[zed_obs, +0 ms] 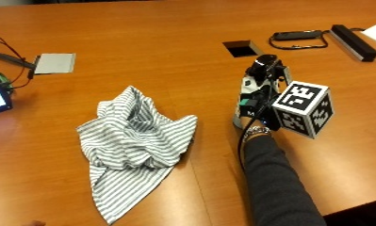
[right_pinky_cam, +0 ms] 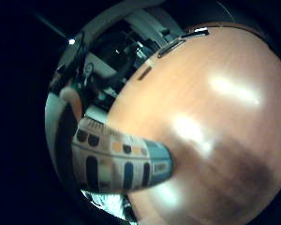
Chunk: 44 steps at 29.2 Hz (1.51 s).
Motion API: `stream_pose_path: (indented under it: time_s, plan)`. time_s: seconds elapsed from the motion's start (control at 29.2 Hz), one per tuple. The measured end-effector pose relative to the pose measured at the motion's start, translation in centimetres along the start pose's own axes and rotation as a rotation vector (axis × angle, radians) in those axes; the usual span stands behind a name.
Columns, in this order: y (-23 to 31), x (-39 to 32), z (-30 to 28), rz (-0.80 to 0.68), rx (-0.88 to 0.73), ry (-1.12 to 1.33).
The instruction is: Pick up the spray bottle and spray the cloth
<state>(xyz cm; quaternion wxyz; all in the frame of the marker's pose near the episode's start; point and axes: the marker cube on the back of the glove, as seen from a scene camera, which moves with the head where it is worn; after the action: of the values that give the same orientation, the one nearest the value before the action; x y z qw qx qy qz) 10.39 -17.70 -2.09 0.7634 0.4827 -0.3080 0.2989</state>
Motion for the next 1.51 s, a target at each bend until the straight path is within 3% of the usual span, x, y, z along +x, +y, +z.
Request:
stream_pose_path:
  time_s: [0.17,0.34,0.51,0.65,0.79,1.16,1.51]
  plan:
    - [1.0,1.2,-0.5,-0.089,0.053,0.014]
    - [2.0,3.3,0.8,-0.121,-0.104,-0.029]
    - [4.3,4.7,1.3,-0.127,-0.547,-0.236]
    - [5.1,1.6,1.4,-0.107,-0.969,-0.439]
    - [5.4,-1.7,1.8,-0.116,-1.301,-0.465]
    - [9.4,-5.3,2.3,-0.235,-1.950,0.133]
    - [13.3,-4.7,2.8,-0.287,-2.152,0.722]
